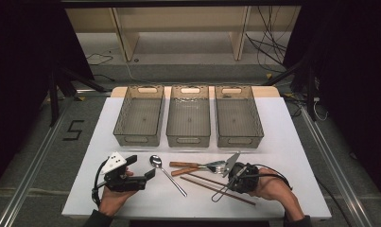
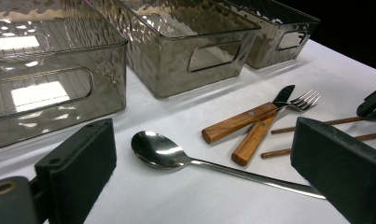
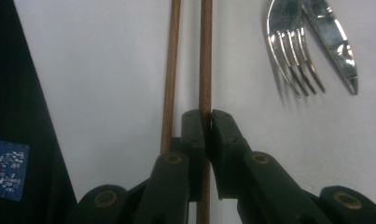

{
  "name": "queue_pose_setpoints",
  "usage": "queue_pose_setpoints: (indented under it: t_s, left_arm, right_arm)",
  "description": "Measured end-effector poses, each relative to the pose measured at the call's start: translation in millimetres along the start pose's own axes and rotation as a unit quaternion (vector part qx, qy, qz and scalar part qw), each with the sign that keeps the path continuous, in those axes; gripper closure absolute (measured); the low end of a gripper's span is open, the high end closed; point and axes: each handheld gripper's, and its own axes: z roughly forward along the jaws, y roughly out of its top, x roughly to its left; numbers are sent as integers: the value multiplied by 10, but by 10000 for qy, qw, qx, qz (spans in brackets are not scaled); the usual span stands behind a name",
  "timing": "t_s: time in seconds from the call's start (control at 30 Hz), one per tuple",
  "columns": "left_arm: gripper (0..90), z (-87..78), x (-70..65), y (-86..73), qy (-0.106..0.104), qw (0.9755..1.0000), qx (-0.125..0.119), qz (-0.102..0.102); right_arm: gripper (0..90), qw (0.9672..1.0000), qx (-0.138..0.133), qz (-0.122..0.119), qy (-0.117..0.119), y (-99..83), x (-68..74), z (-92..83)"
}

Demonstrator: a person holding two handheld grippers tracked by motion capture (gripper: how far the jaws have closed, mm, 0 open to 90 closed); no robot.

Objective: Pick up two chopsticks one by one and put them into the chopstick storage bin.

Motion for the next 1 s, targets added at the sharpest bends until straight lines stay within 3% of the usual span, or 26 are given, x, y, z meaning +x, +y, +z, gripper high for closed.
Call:
queue_pose_setpoints:
  t_s: [0.2,0.27,0.33,0.37,0.53,0.57,0.6,0.67,0.73,0.8,0.9,1.0]
  left_arm:
    - [65,1,-4,6,5,10000,-1,7]
    - [66,0,-19,15,-7,10000,-30,9]
    - [66,3,-36,25,-37,10000,-28,40]
    - [66,11,-49,30,-52,10000,-24,29]
    - [72,70,-115,77,-271,9995,4,-166]
    - [79,89,-137,94,-316,9993,24,-204]
    - [79,109,-162,114,-366,9990,54,-231]
    - [93,152,-218,163,-469,9984,119,-276]
    - [103,193,-278,221,-611,9975,175,-302]
    - [110,244,-329,284,-807,9956,209,-425]
    - [117,328,-417,389,-1074,9924,244,-539]
    - [119,400,-477,468,-1171,9909,282,-601]
  right_arm:
    - [849,9989,-455,104,19,-14,-15,-140]
    - [849,9955,-876,347,66,1,-15,-212]
    - [849,9922,-1161,442,66,12,-25,-236]
    - [849,9922,-1161,442,66,12,-25,-236]
    - [849,9828,-1671,773,123,60,-40,-246]
    - [849,9777,-1882,918,155,89,-51,-241]
    - [849,9777,-1882,918,155,89,-51,-241]
    - [849,9736,-2036,1021,152,128,-59,-236]
    - [849,9664,-2269,1197,169,205,-54,-234]
    - [848,9651,-2327,1189,183,229,-56,-235]
    - [849,9599,-2530,1194,194,317,-48,-236]
    - [849,9573,-2644,1155,182,395,-28,-236]
